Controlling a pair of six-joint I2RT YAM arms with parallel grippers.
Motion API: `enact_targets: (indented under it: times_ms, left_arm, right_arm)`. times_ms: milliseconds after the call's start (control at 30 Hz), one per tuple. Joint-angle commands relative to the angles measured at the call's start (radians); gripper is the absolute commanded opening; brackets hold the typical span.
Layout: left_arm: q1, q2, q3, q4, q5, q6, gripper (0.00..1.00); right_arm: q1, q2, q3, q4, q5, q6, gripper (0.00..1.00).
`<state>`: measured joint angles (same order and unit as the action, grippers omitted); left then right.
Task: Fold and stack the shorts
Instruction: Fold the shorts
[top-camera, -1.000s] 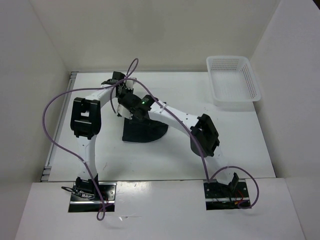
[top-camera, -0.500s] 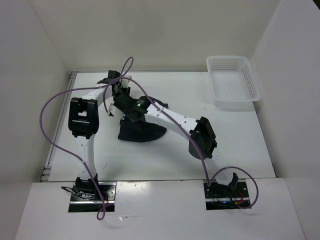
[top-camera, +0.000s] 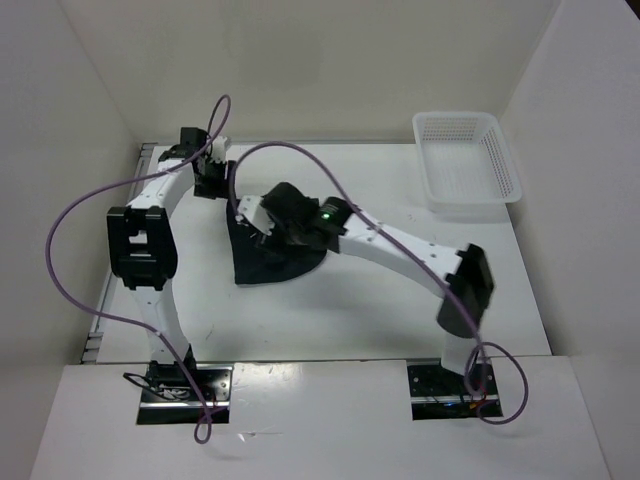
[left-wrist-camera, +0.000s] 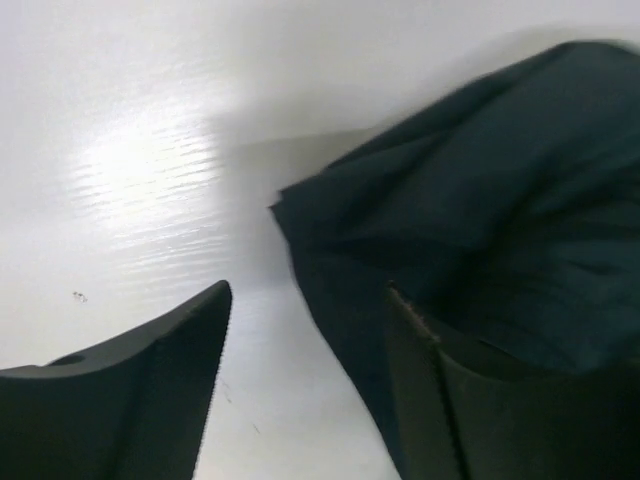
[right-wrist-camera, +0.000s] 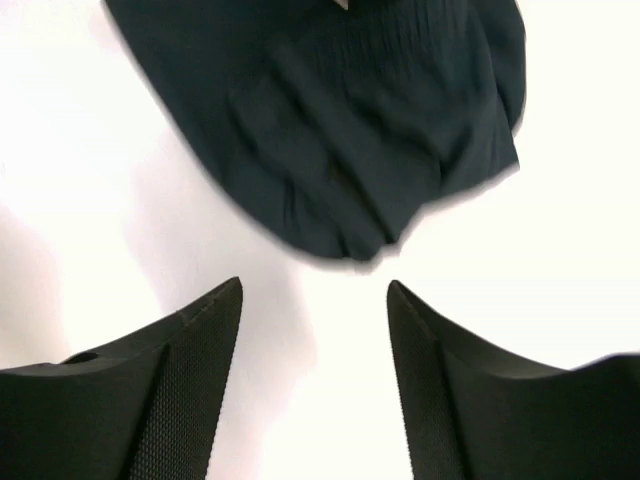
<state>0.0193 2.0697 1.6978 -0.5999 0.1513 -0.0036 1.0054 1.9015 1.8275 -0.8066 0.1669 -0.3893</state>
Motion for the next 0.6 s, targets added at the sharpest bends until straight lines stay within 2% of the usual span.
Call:
enact_targets:
  times_ms: [0,33,100,167,200,267,367,433,500,567]
  left_arm:
    - [-0.047,-0.134,-0.004,0.002,0.073,0.004,0.71]
    - [-0.047,-0.134,-0.004,0.002,0.073,0.004,0.72]
    - [-0.056,-0.12,-0.004,0.002,0.073,0.004,0.74]
    - [-0.056,-0.106,0.016,-0.029,0.073,0.004,0.76]
    - [-0.056,-0.106,0.025,-0.029,0.124,0.004,0.76]
    - [-0.056,-0.137,0.011,-0.041,0.189,0.004,0.8]
    - [-0.125,-0.146,-0.032,-0.063,0.211,0.004,0.9]
    - [-0.137,-0.12,-0.042,-0.063,0.202,0.004,0.9]
    - [-0.151,-0.079,-0.043,-0.063,0.202,0.004,0.96]
    - [-0.151,-0.054,-0.017,-0.063,0.224,0.004,0.98]
  right_arm:
    - [-0.033,-0.263,-0.241,0.199,-0.05,-0.063,0.66]
    - [-0.033,-0.333,-0.351,0.228,-0.082,-0.083,0.74]
    - [-0.033,-0.344,-0.405,0.285,-0.107,-0.092,0.79]
    - [-0.033,-0.283,-0.434,0.319,-0.135,-0.112,0.85]
    - [-0.033,-0.268,-0.465,0.387,-0.135,-0.134,0.87]
    - [-0.033,-0.228,-0.49,0.467,-0.147,-0.195,0.93]
    - [-0.033,-0.165,-0.49,0.561,-0.211,-0.235,0.99]
    - [-0.033,-0.122,-0.459,0.616,-0.225,-0.217,0.99]
    - [-0.033,-0.065,-0.439,0.658,-0.234,-0.217,0.99]
    - [-0.033,-0.024,-0.424,0.702,-0.234,-0.217,0.99]
